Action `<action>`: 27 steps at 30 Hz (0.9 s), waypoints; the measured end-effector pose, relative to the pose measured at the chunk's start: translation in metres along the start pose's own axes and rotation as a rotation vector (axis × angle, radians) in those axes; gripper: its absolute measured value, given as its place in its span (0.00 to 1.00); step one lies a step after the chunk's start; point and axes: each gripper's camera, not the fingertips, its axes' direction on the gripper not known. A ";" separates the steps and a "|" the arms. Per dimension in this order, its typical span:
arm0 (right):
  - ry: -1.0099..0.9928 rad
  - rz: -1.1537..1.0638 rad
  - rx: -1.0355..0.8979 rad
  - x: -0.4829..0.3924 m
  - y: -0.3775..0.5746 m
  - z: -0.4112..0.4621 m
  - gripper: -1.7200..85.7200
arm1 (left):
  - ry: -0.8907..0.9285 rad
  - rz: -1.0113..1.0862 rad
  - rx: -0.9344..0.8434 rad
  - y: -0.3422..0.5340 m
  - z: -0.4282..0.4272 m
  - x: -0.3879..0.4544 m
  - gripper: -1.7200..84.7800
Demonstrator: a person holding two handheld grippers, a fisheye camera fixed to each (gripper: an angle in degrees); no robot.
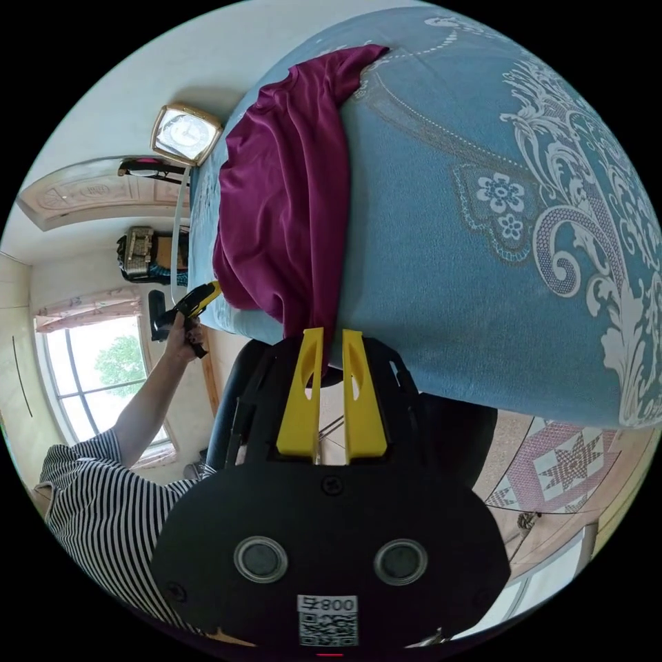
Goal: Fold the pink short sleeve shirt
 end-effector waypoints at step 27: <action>0.094 -0.048 0.004 -0.035 0.132 -0.028 0.03 | 0.042 0.011 0.160 0.046 -0.202 -0.053 0.03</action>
